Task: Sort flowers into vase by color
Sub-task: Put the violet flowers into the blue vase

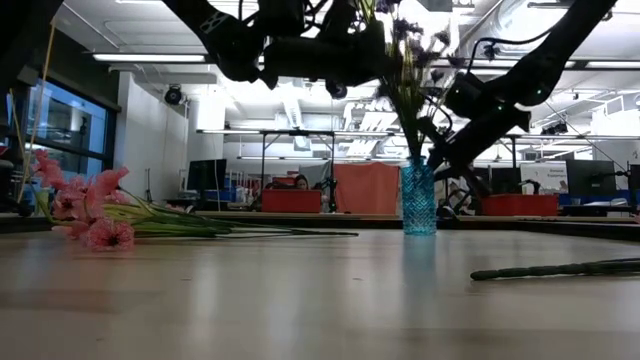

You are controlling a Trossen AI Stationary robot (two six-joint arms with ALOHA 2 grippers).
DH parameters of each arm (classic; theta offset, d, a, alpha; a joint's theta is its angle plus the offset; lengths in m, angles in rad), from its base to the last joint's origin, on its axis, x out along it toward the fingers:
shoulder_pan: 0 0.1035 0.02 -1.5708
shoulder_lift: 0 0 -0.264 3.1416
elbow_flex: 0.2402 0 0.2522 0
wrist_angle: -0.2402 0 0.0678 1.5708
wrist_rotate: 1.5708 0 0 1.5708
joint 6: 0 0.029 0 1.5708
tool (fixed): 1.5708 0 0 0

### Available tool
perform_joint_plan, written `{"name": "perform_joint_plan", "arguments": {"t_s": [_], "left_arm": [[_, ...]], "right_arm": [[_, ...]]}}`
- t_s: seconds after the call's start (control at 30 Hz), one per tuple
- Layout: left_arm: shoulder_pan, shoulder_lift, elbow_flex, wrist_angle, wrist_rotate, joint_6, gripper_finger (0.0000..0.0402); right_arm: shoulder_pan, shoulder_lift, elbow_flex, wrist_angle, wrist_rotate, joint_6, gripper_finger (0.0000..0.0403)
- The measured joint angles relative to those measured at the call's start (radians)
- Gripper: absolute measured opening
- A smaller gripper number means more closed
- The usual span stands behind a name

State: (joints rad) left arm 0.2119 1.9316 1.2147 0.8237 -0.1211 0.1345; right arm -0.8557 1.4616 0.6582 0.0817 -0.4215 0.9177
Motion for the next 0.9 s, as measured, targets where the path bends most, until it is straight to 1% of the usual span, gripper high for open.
{"name": "perform_joint_plan", "arguments": {"t_s": [0.33,0.63,0.9], "left_arm": [[-0.011,0.0,0.0,-0.002,0.0,0.0,0.0],[-0.045,0.0,0.0,-0.078,0.002,0.0,0.0],[-0.056,0.0,0.0,-0.161,0.003,-0.002,0.0]], "right_arm": [[0.084,0.0,0.0,-0.001,-0.007,0.001,0.0],[0.176,0.0,0.0,0.002,-0.016,0.001,0.0],[0.203,-0.002,0.0,0.042,-0.017,0.019,0.0]]}}
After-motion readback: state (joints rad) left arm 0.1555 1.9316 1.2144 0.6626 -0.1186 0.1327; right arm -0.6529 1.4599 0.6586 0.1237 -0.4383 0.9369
